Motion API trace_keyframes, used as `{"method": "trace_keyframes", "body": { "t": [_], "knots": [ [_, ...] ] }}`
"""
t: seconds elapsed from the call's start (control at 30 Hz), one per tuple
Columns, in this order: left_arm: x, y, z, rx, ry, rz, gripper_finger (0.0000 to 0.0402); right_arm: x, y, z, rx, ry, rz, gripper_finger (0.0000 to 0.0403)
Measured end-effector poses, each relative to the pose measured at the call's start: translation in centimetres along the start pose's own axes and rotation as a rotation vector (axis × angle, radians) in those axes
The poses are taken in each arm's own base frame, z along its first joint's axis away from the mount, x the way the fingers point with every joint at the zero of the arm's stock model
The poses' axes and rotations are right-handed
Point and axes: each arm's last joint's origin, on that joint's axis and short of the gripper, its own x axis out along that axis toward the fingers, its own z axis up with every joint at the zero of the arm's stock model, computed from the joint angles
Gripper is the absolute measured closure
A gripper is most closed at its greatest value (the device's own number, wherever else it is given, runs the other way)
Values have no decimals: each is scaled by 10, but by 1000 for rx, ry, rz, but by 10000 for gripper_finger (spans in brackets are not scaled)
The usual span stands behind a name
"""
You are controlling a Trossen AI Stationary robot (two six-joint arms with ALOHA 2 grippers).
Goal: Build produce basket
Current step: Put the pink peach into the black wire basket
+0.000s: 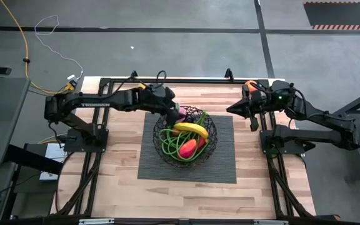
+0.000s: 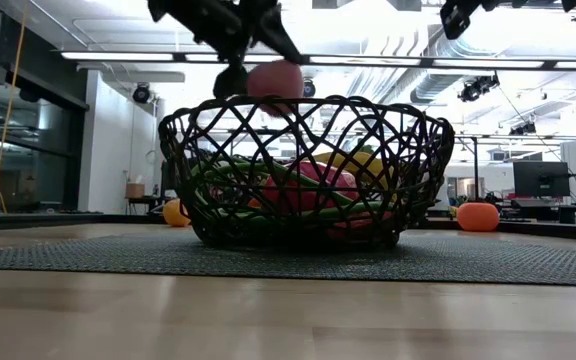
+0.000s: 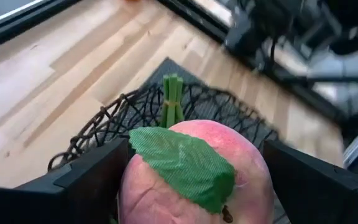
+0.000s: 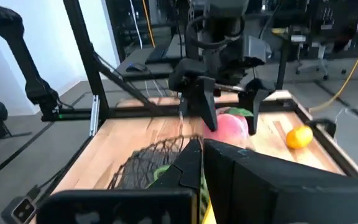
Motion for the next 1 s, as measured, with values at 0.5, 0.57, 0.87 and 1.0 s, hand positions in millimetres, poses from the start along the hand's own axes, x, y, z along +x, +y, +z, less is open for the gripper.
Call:
{"method": "trace_keyframes", "body": {
  "t": [0.5,0.57,0.87,1.0],
  "knots": [
    [22,2,-14,354,84,63,44,5,-6,-16,144,153,-107,403],
    [22,2,-14,361,85,64,44,6,-6,-16,141,148,-118,403],
    [22,5,-13,371,61,148,44,6,-6,-16,112,149,-119,403],
    [23,2,-15,443,70,138,44,6,-6,-16,102,149,-118,403]
  ]
}}
